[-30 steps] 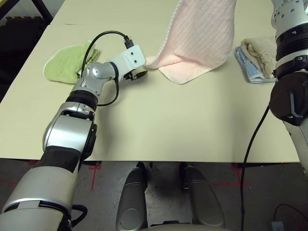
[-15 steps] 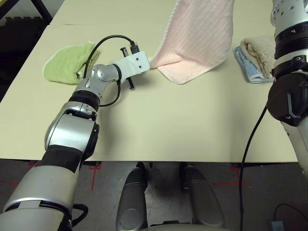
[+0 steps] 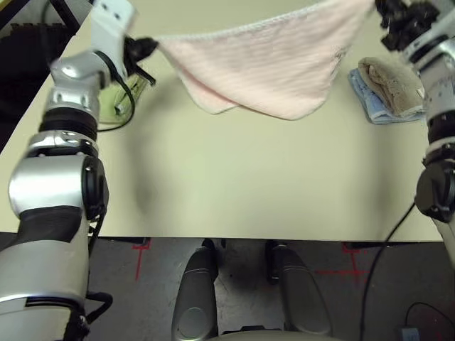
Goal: Fold the towel and set it aside.
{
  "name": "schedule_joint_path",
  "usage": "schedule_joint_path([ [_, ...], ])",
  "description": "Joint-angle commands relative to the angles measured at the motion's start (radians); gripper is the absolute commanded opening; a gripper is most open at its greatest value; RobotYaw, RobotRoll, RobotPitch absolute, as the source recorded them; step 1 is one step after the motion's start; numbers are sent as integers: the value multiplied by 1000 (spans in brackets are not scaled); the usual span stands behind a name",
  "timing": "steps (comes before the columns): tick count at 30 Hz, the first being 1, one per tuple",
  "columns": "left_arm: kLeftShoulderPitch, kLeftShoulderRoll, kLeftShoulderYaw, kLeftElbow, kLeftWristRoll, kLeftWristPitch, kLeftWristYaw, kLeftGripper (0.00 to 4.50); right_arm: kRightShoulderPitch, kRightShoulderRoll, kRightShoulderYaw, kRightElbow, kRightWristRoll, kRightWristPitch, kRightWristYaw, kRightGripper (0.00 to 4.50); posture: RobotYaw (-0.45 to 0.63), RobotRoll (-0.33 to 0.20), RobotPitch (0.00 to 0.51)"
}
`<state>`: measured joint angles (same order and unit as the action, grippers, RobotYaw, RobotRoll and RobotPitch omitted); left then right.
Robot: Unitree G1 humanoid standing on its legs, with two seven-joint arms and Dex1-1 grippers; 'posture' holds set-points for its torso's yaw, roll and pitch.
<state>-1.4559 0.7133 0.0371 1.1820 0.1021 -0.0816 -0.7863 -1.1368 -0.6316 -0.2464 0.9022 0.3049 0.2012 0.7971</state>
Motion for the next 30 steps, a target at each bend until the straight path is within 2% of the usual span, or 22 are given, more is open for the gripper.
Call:
schedule_joint_path([
  [1,-26,63,-29,-14,9,86,-147,39,7,-91,-31,-61,83,209,144,0,13,0,254],
  [4,-38,75,-26,-22,-18,161,-248,39,-11,-137,-42,-63,124,306,217,0,10,0,258],
  [7,-64,89,-3,-15,-53,300,-348,39,-88,-187,-72,-1,162,411,258,0,3,0,265],
  [11,-83,120,-9,4,-69,464,-485,39,-158,-247,2,71,134,563,410,0,0,0,277],
  [13,-81,128,-14,22,-59,478,-475,39,-171,-246,61,102,69,516,434,0,1,0,281],
  [14,-76,129,-17,31,-49,462,-442,39,-171,-239,89,118,28,450,421,0,0,0,284],
  [16,-68,116,-13,52,-31,394,-307,39,-177,-197,103,170,-45,230,276,0,-2,0,285],
  [19,-63,82,-6,78,15,170,88,39,-204,-133,97,243,-127,-110,18,0,1,0,285],
  [22,-105,50,14,92,32,-41,373,39,-273,-68,19,284,-112,-415,-184,0,-3,0,288],
  [26,-163,18,82,94,-29,-257,465,39,-322,-50,-48,310,-70,-568,-228,0,-5,0,292],
  [28,-161,8,116,97,-65,-304,418,39,-325,-59,-67,323,-64,-581,-220,0,-8,0,293],
  [30,-131,4,133,105,-93,-268,300,39,-302,-71,-65,332,-70,-554,-176,0,-9,0,295],
])
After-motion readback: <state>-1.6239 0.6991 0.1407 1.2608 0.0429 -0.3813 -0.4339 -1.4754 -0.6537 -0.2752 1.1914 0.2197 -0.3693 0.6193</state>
